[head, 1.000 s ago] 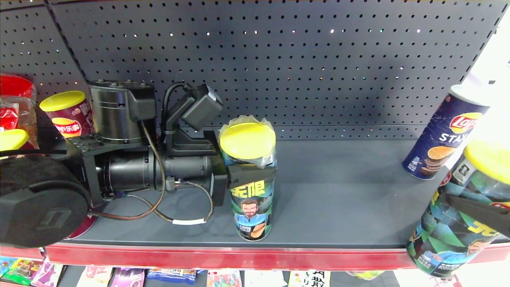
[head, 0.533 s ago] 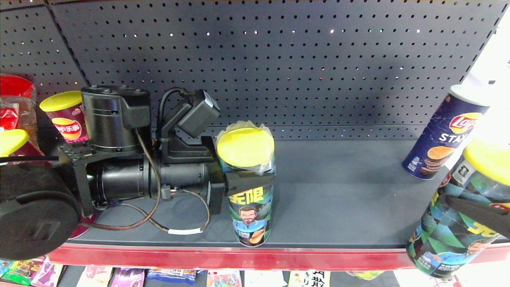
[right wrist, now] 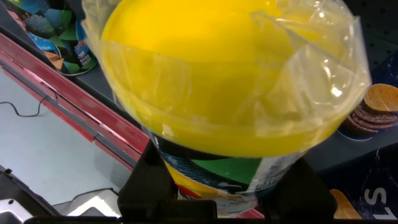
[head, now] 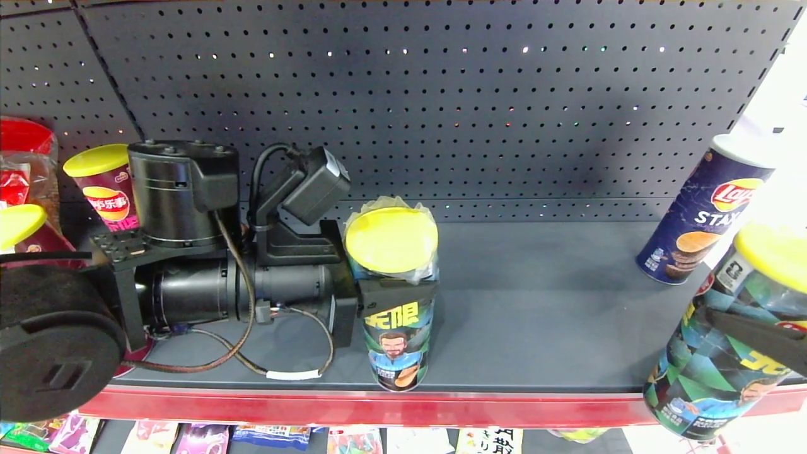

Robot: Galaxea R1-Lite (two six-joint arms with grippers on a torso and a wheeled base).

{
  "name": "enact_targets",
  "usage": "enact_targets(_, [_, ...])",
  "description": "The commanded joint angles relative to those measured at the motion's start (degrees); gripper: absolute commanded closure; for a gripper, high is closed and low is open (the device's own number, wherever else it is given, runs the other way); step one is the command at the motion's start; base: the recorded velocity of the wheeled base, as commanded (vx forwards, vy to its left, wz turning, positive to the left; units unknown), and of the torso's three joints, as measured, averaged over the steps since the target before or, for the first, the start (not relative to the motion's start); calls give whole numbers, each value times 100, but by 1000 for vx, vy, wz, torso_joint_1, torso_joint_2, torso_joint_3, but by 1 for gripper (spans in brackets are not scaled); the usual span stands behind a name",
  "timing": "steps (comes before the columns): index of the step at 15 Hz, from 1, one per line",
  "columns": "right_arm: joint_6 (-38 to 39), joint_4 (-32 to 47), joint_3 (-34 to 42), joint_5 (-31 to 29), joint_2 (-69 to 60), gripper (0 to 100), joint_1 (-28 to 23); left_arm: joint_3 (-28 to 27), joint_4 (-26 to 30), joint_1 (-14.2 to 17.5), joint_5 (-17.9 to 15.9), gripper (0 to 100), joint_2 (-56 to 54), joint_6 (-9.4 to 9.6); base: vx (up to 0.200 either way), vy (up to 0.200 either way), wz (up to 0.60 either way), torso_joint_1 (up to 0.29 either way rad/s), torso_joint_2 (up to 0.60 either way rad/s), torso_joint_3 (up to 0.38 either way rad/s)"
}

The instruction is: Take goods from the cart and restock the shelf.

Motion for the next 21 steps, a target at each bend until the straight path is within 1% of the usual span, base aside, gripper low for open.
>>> enact_targets(1, [-8, -2, 10, 4, -8, 100, 2, 3, 10, 3, -1, 100, 20, -3, 0, 0, 0, 0, 0, 0])
enact_targets(3, [1, -2, 2, 4, 1, 100, 2, 30, 10, 3, -1, 100, 47, 234, 0, 0, 0, 0, 0, 0])
enact_targets(4, [1, -2, 2, 4, -8, 100, 2, 74, 1, 3, -1, 0, 47, 261, 0, 0, 0, 0, 0, 0])
enact_targets(8, [1, -2, 19, 4, -17, 100, 2, 100, 1, 3, 122, 0, 3, 261, 0, 0, 0, 0, 0, 0])
enact_targets(10, [-8, -2, 2, 4, 1, 100, 2, 126, 1, 12, 131, 0, -41, 261, 0, 0, 0, 0, 0, 0])
enact_targets(12, [1, -2, -7, -5, 10, 100, 11, 249, -8, 38, 210, 0, -138, 261, 0, 0, 0, 0, 0, 0])
enact_targets(14, [-8, -2, 19, 4, 10, 100, 11, 416, -8, 91, 219, 0, -305, 261, 0, 0, 0, 0, 0, 0])
enact_targets(17, [-8, -2, 28, 4, 18, 100, 11, 803, -8, 302, 219, 0, -683, 261, 0, 0, 0, 0, 0, 0])
enact_targets(19, [-8, 7, 37, 4, 18, 100, 11, 1128, -8, 434, 219, 0, -973, 261, 0, 0, 0, 0, 0, 0])
enact_targets(21, [-16, -2, 37, 13, 62, 100, 28, 1480, -8, 487, 219, 0, -1280, 252, 0, 0, 0, 0, 0, 0])
